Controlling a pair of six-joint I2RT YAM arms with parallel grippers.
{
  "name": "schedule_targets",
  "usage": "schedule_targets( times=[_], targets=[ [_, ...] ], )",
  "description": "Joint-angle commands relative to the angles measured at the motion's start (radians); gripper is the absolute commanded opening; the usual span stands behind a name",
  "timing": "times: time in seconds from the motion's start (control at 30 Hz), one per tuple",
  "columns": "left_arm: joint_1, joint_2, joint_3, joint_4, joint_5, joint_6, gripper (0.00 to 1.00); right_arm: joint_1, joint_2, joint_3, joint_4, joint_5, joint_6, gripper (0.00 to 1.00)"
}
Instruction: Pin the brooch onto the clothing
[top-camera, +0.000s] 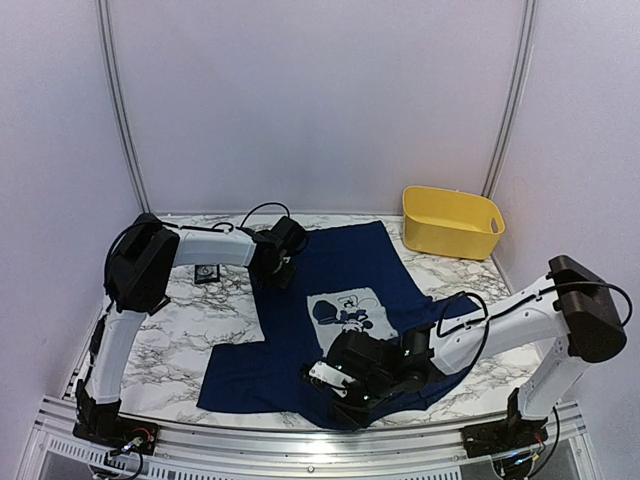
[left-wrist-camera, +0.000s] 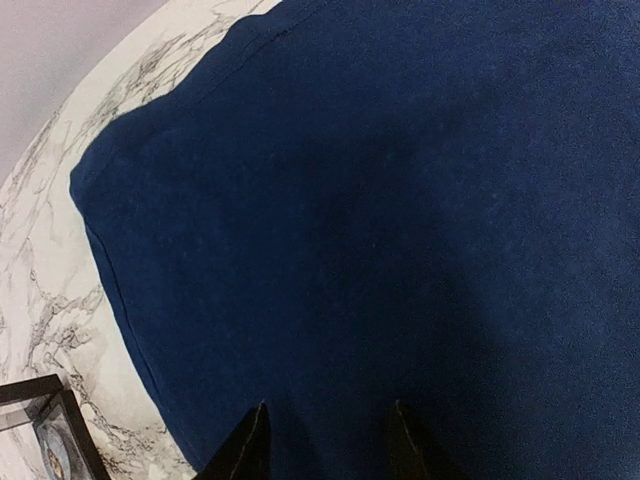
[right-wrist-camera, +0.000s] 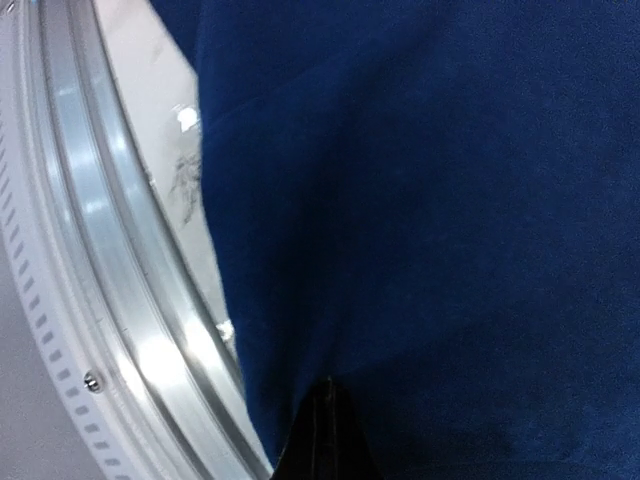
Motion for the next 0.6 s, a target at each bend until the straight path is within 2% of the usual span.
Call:
schedule_targets(
  times=[0.0,0.23,0.33,0.4,0.47,0.57],
  targets=[
    [0.012,0.030,0.030,-0.037,-0.049,0.033,0.42,0.053,0.007,0.016,-0.088,-0.090,-0.001,0.00],
    [0.016,-0.008,0.046,-0.034,-0.042,0.075,0.44,0.051,-0.024,0.122,-0.174,-0.064,-0.061,0.00],
    [0.016,-0.093,0.025,0.007,-0.010,0.092,0.50,0.019,-0.043,0.198,-0.206,-0.009,-0.101,0.00],
    [0.016,-0.186,-0.042,0.057,-0.004,0.092,0.57,-0.033,-0.075,0.236,-0.187,0.001,-0.128,0.02],
    [0.017,-0.296,-0.134,0.088,-0.009,0.061,0.68,-0.096,-0.120,0.259,-0.141,0.050,-0.131,0.21],
    [0.025,-0.476,-0.338,0.112,-0.030,-0.075,0.94,-0.185,-0.173,0.261,-0.048,0.136,-0.117,0.53]
  ],
)
